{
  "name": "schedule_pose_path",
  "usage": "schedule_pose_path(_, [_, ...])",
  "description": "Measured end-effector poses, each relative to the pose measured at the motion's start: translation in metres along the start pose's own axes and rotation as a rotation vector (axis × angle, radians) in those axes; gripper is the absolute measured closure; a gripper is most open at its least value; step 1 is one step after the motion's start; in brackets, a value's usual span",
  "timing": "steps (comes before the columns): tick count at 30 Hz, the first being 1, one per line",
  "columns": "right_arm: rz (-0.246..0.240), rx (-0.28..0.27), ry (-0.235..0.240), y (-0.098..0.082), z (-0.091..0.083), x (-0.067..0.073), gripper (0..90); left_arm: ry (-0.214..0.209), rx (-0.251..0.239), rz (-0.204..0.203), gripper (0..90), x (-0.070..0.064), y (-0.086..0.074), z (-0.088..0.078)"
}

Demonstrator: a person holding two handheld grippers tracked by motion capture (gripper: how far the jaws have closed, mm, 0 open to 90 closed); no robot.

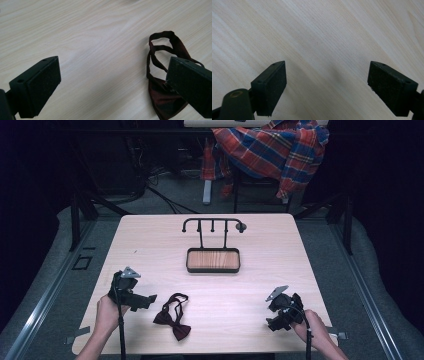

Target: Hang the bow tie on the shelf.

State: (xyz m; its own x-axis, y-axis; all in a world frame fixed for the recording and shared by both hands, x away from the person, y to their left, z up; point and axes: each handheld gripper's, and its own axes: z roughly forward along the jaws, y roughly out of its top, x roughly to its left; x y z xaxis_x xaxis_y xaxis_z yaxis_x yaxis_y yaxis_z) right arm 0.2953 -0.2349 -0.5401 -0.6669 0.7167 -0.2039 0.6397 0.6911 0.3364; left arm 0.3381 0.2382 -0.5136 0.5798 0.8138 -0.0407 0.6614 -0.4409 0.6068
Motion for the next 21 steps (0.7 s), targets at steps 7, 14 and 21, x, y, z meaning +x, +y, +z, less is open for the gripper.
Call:
schedule_pose_path(7, [-0.004, 0.011, 0.006, 0.0, 0.0, -0.001, 15.2, -0.027, 0.039, 0.015, 0.0, -0.008, 0.002, 0.007])
schedule_pose_path(14, [0.003, 0.004, 0.003, 0.0, 0.001, 0.0, 15.2, -0.049, 0.023, 0.032, 0.0, -0.017, 0.007, 0.011])
schedule_pose_path(21, [0.033, -0.029, 0.003, -0.001, 0.003, 0.002, 15.2, -0.055, 0.034, 0.049, 0.0, -0.025, 0.013, 0.014])
